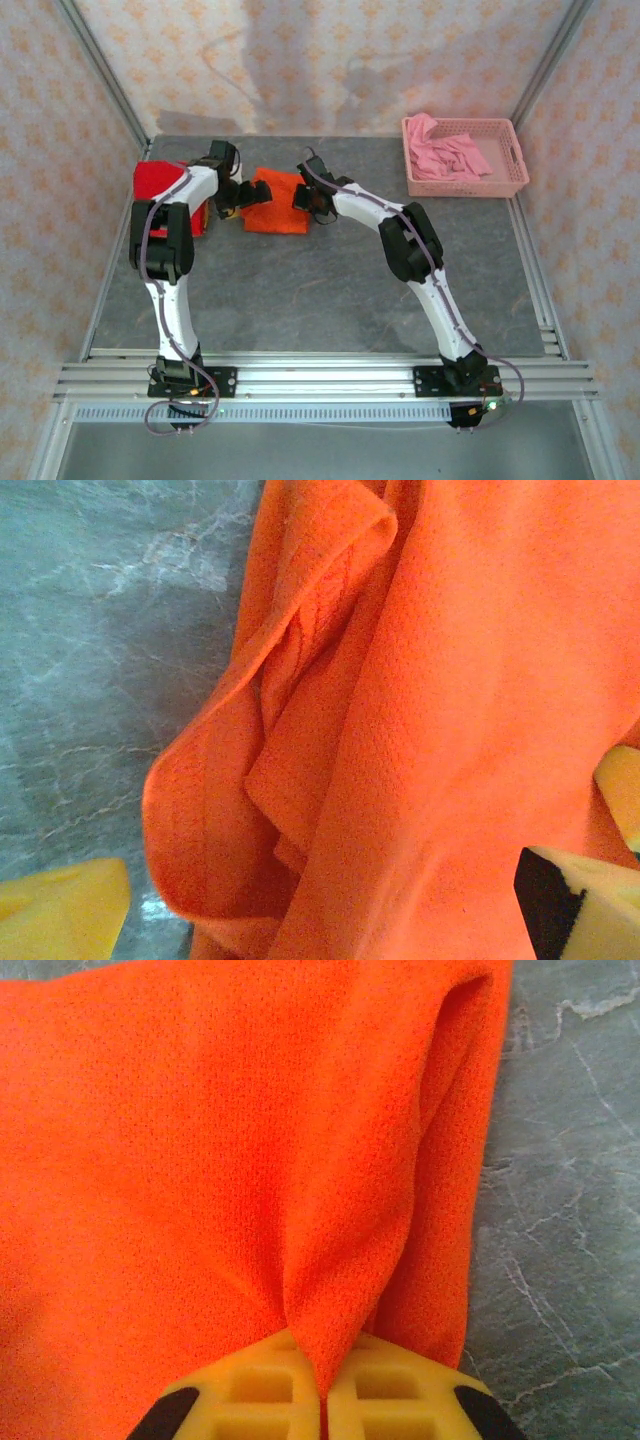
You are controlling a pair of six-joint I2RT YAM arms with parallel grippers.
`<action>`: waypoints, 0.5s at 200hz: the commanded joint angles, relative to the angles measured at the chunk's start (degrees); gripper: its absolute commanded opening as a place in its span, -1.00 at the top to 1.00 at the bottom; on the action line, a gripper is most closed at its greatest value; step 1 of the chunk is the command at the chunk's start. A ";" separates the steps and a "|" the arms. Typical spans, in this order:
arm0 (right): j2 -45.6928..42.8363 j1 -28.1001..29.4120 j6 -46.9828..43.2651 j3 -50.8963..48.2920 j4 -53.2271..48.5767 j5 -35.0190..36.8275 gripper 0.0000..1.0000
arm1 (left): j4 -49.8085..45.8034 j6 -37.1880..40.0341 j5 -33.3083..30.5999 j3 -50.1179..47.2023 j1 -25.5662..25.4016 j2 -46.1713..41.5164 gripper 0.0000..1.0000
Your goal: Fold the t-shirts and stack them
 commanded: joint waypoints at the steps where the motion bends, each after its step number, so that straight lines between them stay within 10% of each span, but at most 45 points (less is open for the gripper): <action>1: 0.53 -0.85 -0.18 -1.20 -3.49 -0.27 0.87 | 0.57 1.09 -0.37 1.77 -0.69 2.34 -1.00; 100: 0.97 -1.33 0.15 -2.22 -2.26 -3.35 0.92 | -1.31 2.65 0.54 6.33 -2.31 8.04 -0.62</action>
